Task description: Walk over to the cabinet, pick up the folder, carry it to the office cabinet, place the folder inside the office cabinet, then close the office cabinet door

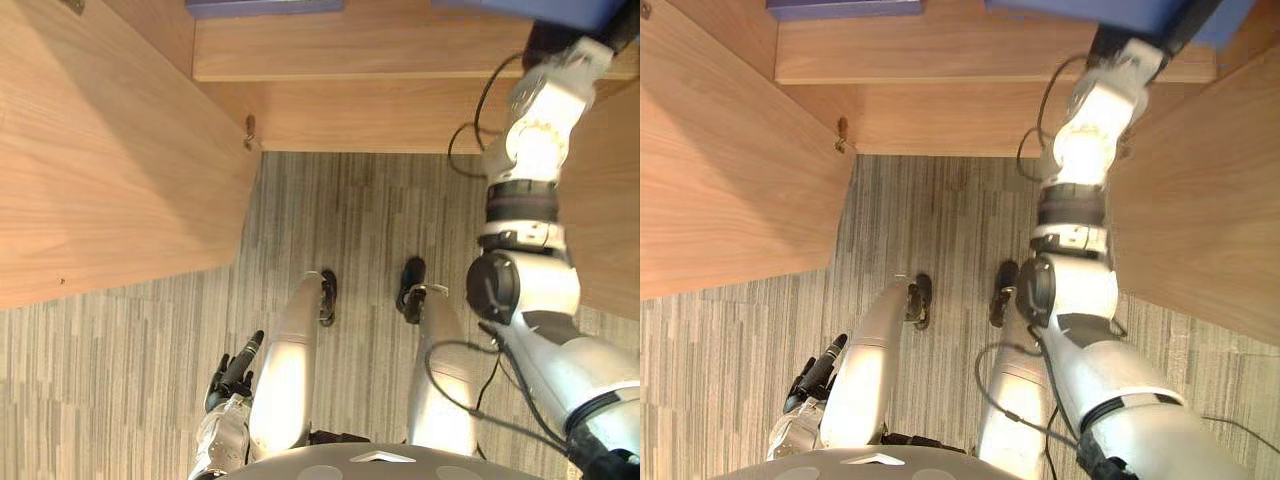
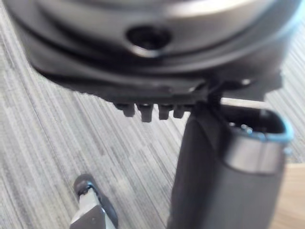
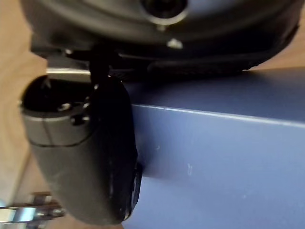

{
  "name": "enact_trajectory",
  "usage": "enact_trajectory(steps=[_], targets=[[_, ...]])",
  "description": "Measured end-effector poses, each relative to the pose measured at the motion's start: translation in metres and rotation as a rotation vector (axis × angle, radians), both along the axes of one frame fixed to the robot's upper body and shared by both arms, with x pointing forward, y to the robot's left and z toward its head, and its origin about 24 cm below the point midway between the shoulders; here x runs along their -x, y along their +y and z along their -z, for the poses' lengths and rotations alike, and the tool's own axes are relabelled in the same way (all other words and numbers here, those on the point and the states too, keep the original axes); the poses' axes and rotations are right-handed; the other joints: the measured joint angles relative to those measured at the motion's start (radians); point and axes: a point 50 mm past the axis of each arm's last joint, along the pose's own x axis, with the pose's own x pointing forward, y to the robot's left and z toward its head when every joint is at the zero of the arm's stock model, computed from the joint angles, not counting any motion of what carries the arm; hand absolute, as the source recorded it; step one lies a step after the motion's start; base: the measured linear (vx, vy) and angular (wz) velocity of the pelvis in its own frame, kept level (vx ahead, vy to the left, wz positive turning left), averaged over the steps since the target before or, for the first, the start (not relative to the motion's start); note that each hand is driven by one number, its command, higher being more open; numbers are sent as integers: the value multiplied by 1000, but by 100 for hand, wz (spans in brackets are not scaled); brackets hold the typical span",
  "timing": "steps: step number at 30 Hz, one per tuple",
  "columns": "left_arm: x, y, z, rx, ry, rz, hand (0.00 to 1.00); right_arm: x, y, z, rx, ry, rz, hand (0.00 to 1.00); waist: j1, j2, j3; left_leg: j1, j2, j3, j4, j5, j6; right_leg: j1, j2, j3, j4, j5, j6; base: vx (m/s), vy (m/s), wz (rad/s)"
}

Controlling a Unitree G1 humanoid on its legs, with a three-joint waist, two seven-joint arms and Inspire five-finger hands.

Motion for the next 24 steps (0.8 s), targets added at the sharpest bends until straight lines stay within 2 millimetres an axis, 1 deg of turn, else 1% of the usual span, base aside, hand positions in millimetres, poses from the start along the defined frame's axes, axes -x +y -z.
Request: enact_trajectory(steps=[1,2,4,5,6,7,10,11,13,15,17,18,21,23,24], targets=[[0,0,0,-1,0,2,100,0,1,-12,15,-1,-13,0,1,6,6,-8,-11,-20,-4,5,-6,-1,-15,-20,7,-4,-12,26,-31,32],[0,0,0,-2,1,3,100,0,2,-16,15,-1,-16,0,1,6,9,-11,-15,-24,-5,6,-7,-4,-17,-21,11,-7,-14,37,-50,34],[-3,-2,-2,-6,-8,12,100,2,2,-36,11,-12,-22,0,12,5,16,-32,-27,-31,-10,11,-12,-30,-31,-27,27,-17,-20,22,-34,20],[-4,-2,-2,-7,-9,12,100,3,2,-40,13,-15,-22,0,15,7,18,-39,-30,-34,-10,13,-13,-37,-33,-28,30,-19,-20,8,-24,18],[-4,-1,-3,-11,-10,10,100,5,2,-48,11,-16,-22,0,25,9,25,-50,-31,-41,-8,14,-15,-44,-34,-34,34,-22,-23,0,-31,15],[-6,0,-4,-16,-15,6,100,7,-2,-52,6,-10,-15,0,30,9,31,-54,-31,-48,-9,16,-18,-46,-37,-42,36,-25,-27,-3,-28,15],[-4,1,-4,-20,-4,-3,100,7,-5,-55,-18,20,-9,0,29,10,34,-63,-48,-69,-6,18,-22,-50,-56,-59,57,-43,-29,-12,-35,29],[-4,0,-4,-20,-4,-3,100,9,-11,-58,-27,22,8,0,31,12,40,-65,-57,-77,-3,18,-22,-49,-68,-66,72,-55,-29,-24,-25,27],[-4,1,-4,-21,-1,-9,100,11,-12,-61,-33,19,11,0,32,12,40,-72,-63,-83,-2,20,-25,-54,-75,-70,78,-60,-29,-33,-14,20],[-2,4,-3,-26,12,-32,100,16,-14,-72,-43,1,15,0,36,16,43,-90,-68,-88,8,20,-26,-71,-83,-76,96,-69,-32,-50,-12,13],[-1,7,-3,-30,20,-48,100,19,-18,-76,-46,-10,24,0,37,17,43,-100,-73,-96,14,21,-28,-79,-88,-80,106,-76,-32,-44,-12,17],[0,8,-3,-32,24,-58,100,23,-25,-81,-58,-16,44,0,37,17,43,-113,-85,-105,15,25,-33,-89,-103,-87,119,-84,-33,-50,-15,27],[3,9,-2,-33,40,-73,100,32,-39,-87,-79,-28,82,0,49,18,43,-127,-93,-122,14,30,-40,-97,-111,-102,125,-90,-38,-37,-9,20],[8,11,0,-32,51,-89,100,36,-48,-90,-89,-36,103,0,48,18,43,-135,-102,-130,15,32,-42,-103,-121,-108,138,-101,-40,-25,-5,22],[14,12,2,-30,69,-101,100,38,-50,-92,-90,-44,110,100,49,18,43,-141,-103,-133,15,32,-43,-108,-121,-111,140,-103,-40,-19,0,7]])
